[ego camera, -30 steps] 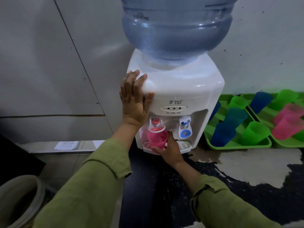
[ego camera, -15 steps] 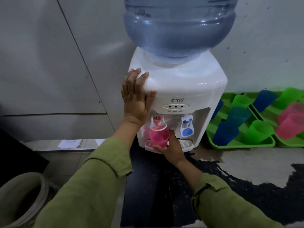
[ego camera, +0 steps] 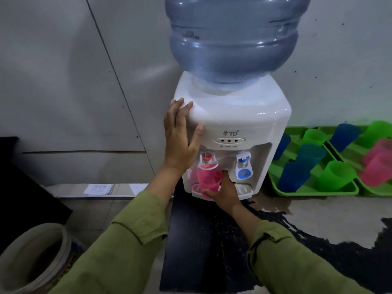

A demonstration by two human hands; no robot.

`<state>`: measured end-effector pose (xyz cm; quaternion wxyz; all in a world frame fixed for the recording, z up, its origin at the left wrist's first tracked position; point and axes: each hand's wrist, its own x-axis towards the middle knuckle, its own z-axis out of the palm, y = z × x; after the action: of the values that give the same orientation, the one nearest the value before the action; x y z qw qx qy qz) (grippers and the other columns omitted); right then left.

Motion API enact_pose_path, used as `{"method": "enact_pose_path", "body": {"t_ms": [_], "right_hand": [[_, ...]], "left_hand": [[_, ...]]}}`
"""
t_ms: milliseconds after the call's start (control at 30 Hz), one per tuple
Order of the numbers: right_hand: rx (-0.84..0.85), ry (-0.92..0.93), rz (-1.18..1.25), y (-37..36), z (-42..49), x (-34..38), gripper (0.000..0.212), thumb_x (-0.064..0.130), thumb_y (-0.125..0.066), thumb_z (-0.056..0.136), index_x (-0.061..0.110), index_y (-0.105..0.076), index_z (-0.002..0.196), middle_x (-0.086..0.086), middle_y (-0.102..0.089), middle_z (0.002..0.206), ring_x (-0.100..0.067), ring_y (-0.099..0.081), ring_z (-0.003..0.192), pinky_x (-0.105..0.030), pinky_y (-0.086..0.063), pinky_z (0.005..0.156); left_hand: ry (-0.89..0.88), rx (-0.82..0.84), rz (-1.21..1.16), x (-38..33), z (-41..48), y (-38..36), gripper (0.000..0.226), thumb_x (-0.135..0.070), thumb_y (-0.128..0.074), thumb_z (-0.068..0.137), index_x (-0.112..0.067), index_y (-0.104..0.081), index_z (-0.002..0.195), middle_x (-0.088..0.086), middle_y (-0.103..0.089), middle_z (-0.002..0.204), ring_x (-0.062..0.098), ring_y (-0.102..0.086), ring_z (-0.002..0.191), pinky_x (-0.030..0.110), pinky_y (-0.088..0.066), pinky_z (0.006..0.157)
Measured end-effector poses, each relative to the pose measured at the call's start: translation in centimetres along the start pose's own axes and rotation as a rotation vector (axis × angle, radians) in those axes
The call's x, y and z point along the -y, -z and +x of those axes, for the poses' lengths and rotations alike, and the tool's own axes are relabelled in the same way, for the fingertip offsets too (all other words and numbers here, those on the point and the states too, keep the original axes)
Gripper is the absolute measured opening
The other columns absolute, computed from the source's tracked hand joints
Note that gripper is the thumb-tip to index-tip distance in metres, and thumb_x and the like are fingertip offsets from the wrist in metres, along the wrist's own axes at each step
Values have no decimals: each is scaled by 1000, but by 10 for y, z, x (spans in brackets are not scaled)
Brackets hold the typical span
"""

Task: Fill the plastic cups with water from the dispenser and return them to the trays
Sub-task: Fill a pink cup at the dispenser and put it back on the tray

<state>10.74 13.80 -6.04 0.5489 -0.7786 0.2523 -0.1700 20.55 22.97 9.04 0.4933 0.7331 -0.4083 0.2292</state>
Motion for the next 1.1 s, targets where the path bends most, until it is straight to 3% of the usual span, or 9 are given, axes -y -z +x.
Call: {"method": "enact_pose_path", "body": {"t_ms": [167, 233, 333, 467, 567, 633, 733, 833, 1100], "right_hand": [[-8, -59, 13, -1, 2, 4, 79, 10, -86, 59, 10, -39, 123, 1, -51, 113, -12, -49, 102, 1, -37, 72], [-1, -55, -10, 1, 1, 7, 81, 14, -87, 58, 9, -39, 124, -2, -53, 116, -13, -50, 102, -3, -37, 77], [-11, -43, -72, 3, 0, 10, 83, 22, -87, 59, 6, -38, 124, -9, -56, 118, -21, -55, 104, -22, -41, 85], [11, -56, -69, 5, -1, 10, 79, 17, -84, 64, 5, -37, 127, -13, -55, 122, -19, -55, 98, -7, -39, 72], [-7, -64, -56, 3, 0, 9, 80, 14, -85, 61, 4, -37, 125, -13, -55, 121, -17, -50, 97, -2, -37, 70], [-13, -53, -95, 2, 0, 9, 82, 20, -86, 60, 6, -37, 124, -11, -56, 121, -20, -53, 103, -17, -40, 83], [-2, -37, -114, 3, 1, 6, 84, 24, -86, 60, 7, -36, 126, -10, -56, 122, -25, -54, 111, -30, -41, 92], [-16, -50, -107, 2, 1, 5, 83, 23, -86, 59, 8, -37, 125, -7, -57, 118, -24, -55, 108, -25, -41, 86], [-31, -69, -105, -1, -1, 3, 79, 28, -84, 64, 15, -39, 128, -3, -59, 117, -12, -55, 98, -19, -40, 78]], "left_hand": [[8, -136, 16, -4, -15, 11, 34, -18, -65, 79, -4, -57, 109, 13, -47, 119, 24, -44, 116, 28, -34, 105], [62, -124, 37, -3, -25, 13, 29, -21, -66, 78, -7, -57, 102, 7, -52, 107, 21, -50, 105, 30, -42, 95], [347, -48, -23, 0, -39, 12, 22, -35, -66, 77, -17, -57, 87, -5, -61, 86, 13, -58, 80, 30, -50, 72], [774, 250, -53, 12, -50, 3, 33, -50, -66, 72, -20, -54, 64, -3, -62, 63, 16, -59, 62, 29, -44, 59], [917, 393, -104, 17, -53, -3, 29, -40, -65, 72, -14, -59, 62, 12, -67, 67, 21, -58, 61, 31, -44, 63], [975, 416, -148, 16, -52, -4, 21, -30, -63, 75, -14, -62, 61, 3, -64, 55, 14, -57, 50, 21, -40, 53], [1016, 454, -212, 15, -50, -5, 20, -20, -62, 79, -12, -62, 61, -8, -57, 41, 2, -50, 36, 18, -36, 47], [999, 464, -197, 15, -51, -5, 23, -17, -63, 80, -13, -59, 58, -9, -55, 38, 1, -49, 37, 19, -36, 49], [889, 564, -104, 31, -58, -5, 19, -16, -62, 87, -6, -62, 70, 5, -56, 64, 11, -45, 56, 18, -36, 51]]}}
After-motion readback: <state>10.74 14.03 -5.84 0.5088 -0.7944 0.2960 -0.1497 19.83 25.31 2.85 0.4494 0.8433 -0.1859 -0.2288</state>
